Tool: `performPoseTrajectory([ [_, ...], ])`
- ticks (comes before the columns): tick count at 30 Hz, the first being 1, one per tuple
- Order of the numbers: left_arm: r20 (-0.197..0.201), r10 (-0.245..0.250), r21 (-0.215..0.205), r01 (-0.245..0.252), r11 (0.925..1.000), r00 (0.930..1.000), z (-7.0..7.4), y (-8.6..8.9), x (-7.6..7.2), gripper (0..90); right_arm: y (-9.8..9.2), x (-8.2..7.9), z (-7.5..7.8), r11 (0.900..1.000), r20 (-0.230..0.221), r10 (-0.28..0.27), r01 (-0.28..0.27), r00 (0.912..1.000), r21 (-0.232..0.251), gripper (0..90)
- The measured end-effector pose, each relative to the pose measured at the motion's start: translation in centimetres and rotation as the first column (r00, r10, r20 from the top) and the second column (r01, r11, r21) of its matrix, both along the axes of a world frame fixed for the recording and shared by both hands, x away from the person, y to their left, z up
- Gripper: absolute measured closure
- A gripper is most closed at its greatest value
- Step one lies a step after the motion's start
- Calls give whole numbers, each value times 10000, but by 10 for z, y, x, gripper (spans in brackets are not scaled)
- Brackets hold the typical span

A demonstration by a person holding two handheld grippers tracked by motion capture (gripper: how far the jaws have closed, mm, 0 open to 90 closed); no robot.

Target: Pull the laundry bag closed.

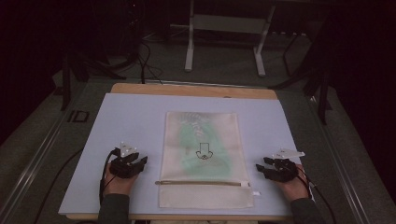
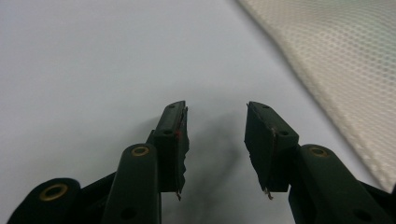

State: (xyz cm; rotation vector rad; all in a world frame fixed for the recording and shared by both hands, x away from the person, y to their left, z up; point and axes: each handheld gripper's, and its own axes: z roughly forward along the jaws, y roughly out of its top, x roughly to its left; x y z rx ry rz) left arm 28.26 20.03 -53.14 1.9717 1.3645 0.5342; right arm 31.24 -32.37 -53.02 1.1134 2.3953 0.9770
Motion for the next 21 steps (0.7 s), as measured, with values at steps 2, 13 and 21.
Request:
performPoseTrajectory([
  [2,90,-166,32,166,9999,9998,0,0,-1,575,3,-2,2,9994,-41,322,-322,9995,-124,503],
  [13,-11,-370,-238,369,9990,9993,0,4,-1,573,17,-7,15,9898,-521,1249,-1281,9908,-625,488],
  [21,-106,-427,-371,423,9984,9990,0,6,-2,572,37,-11,27,9708,-516,2120,-2164,9759,-1032,534],
])
